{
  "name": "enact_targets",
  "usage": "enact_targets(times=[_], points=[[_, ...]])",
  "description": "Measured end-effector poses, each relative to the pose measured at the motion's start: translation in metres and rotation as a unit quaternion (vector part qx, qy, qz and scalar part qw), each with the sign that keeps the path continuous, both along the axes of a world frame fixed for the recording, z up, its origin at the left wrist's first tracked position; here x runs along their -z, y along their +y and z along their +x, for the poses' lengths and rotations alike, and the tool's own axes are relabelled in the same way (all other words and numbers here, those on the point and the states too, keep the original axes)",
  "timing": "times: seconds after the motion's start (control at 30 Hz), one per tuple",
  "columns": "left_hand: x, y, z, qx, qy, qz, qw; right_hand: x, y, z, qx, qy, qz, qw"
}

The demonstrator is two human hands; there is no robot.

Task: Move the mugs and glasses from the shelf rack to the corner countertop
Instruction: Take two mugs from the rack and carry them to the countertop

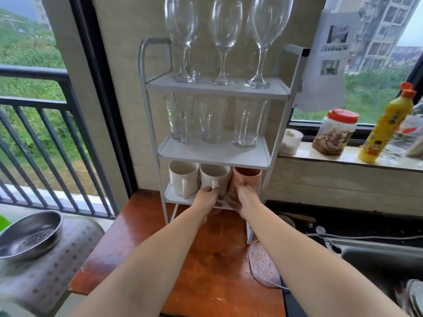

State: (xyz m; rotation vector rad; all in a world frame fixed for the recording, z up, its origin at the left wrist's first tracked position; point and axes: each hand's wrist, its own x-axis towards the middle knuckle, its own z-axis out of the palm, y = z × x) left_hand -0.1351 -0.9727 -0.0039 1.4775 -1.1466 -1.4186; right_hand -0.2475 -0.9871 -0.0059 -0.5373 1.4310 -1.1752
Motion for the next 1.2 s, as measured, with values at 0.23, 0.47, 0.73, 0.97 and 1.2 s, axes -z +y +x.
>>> enact_targets(times=[0.23, 0.47, 0.73, 0.97, 1.2], points=[[0.005, 0.010, 0.004, -0.030, -0.022, 0.007, 0.999, 0.005, 0.014, 0.000, -0.001, -0.004, -0.019, 1.000], [0.012, 0.032, 0.009, -0.060, -0.015, -0.008, 0.998, 0.006, 0.032, 0.000, -0.024, -0.001, -0.022, 0.999], [0.012, 0.064, 0.032, -0.066, -0.008, -0.033, 0.997, 0.004, 0.060, 0.017, 0.019, -0.059, -0.056, 0.997], [0.010, 0.113, 0.056, -0.045, -0.019, -0.038, 0.998, -0.004, 0.116, 0.033, 0.049, -0.083, -0.064, 0.993], [0.020, 0.207, 0.072, -0.001, 0.014, -0.002, 1.000, 0.009, 0.226, 0.045, 0.095, -0.062, -0.054, 0.992]])
